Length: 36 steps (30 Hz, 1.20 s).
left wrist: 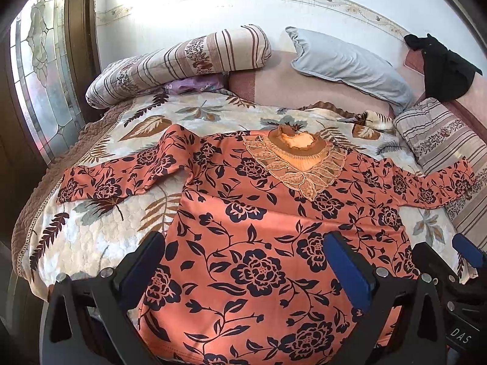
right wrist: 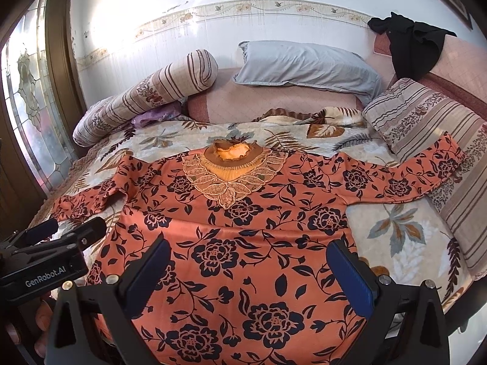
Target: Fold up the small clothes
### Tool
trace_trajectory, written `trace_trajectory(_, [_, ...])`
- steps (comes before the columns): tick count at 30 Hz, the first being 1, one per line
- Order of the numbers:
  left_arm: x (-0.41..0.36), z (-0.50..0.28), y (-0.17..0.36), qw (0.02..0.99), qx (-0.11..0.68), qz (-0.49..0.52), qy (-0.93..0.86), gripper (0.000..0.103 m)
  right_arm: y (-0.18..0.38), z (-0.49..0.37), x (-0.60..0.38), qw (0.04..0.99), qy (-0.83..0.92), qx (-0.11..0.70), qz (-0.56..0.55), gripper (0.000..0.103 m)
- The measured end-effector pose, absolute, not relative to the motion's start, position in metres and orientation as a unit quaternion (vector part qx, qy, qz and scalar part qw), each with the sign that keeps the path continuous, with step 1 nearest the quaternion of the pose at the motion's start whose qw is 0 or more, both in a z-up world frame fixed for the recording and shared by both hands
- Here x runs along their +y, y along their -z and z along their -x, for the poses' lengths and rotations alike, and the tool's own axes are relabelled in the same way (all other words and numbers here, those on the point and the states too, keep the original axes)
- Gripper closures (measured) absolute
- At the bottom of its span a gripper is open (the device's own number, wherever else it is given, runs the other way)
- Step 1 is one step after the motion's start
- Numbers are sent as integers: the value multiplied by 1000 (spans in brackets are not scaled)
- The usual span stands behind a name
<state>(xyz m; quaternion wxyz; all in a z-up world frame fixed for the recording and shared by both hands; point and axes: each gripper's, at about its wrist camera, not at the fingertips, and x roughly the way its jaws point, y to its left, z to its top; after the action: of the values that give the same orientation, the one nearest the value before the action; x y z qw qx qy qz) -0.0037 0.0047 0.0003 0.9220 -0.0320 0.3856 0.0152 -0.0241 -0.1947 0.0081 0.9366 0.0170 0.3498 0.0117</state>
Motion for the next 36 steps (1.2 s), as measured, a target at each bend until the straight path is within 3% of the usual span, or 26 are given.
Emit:
trace_trajectory(30, [4, 0, 0, 921, 388, 41, -12, 0, -9, 20, -194, 950, -11, 311, -10, 0])
trace_trajectory(36, [24, -11, 11, 923, 382, 38, -24, 0, 0, 11, -231, 932, -33, 350, -87, 0])
